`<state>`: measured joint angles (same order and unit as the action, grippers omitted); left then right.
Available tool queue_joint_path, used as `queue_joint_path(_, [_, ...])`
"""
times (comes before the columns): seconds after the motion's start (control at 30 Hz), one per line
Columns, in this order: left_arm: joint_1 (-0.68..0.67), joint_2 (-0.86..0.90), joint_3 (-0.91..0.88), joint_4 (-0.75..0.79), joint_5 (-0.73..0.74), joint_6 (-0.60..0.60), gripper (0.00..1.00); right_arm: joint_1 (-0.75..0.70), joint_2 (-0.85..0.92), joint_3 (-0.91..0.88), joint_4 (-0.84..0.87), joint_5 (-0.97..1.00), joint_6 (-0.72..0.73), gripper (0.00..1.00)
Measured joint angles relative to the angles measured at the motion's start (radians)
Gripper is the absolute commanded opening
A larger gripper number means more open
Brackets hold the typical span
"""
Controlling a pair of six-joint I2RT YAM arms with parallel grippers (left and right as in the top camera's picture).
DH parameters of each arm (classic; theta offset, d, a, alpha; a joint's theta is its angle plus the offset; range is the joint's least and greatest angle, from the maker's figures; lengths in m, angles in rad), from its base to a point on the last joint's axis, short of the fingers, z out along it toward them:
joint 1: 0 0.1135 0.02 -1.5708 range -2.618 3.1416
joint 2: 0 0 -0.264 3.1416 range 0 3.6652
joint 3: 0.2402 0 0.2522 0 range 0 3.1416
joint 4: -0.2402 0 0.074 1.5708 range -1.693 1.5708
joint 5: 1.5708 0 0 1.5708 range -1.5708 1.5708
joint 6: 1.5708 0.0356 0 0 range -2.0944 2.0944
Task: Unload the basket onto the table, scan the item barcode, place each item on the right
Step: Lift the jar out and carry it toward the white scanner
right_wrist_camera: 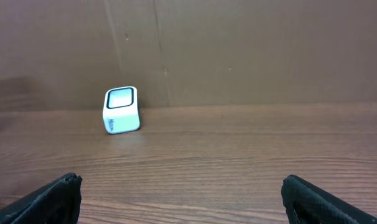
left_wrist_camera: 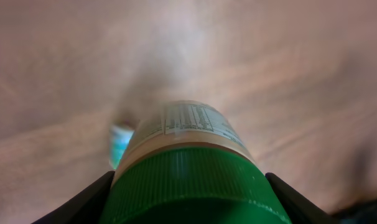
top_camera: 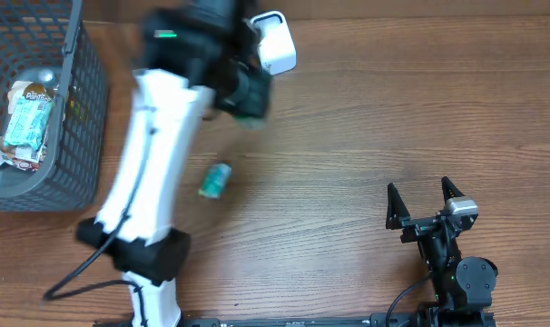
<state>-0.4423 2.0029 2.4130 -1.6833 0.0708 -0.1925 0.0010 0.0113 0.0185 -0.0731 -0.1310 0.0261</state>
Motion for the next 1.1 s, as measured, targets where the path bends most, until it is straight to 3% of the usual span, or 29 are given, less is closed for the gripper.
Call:
queue_joint_path(0.2, [-0.144,0.148,-0.135,0.069,-0.033,-0.024,0.55,0.0,0.0,0.0,0.0,0.0,0.0,1.0])
queue_joint_path(0.43, [-0.215,0.237,-0.15,0.217,-0.039,-0.084,0.55,0.0,0.0,0.0,0.0,0.0,0.0,1.0])
queue_joint_path(0.63, [-0.228,0.248,-0.15,0.31,-0.039,-0.197,0.54,0.0,0.0,0.0,0.0,0.0,0.0,1.0])
queue_joint_path(0.93, [-0.238,0.385,-0.15,0.328,-0.043,-0.432,0.5,0.0,0.0,0.0,0.001,0.0,0.0,1.0])
queue_joint_path(1.03, [-0.244,0.435,-0.15,0.334,-0.043,-0.495,0.58,0.0,0.0,0.0,0.0,0.0,0.0,1.0])
queue_joint_path(1.1, [-0.246,0.453,-0.15,0.335,-0.038,-0.526,0.74,0.0,0.0,0.0,0.0,0.0,0.0,1.0])
